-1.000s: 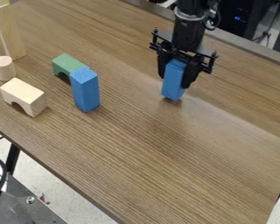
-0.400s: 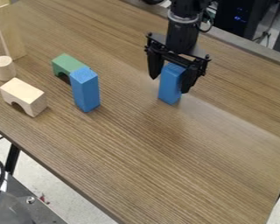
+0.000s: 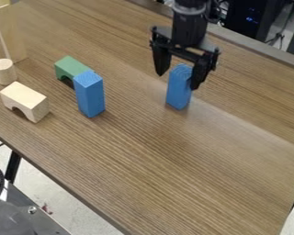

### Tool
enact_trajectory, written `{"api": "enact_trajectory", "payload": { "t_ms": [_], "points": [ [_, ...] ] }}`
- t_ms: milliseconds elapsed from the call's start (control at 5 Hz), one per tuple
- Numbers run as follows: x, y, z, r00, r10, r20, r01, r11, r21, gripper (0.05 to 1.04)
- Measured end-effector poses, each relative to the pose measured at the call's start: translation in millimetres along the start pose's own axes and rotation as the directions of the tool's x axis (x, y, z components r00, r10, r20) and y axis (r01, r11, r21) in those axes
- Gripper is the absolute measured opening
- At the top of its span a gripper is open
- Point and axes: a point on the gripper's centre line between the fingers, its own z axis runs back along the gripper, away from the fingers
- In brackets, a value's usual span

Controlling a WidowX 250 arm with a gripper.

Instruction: Move one blue block forward

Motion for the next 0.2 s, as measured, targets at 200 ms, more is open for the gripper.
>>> {"api": "enact_trajectory", "payload": {
  "t_ms": [200],
  "points": [
    [-5.5, 2.4, 28.4, 0.998, 0.011, 0.061, -0.009, 0.999, -0.033, 1.001]
  ]
}}
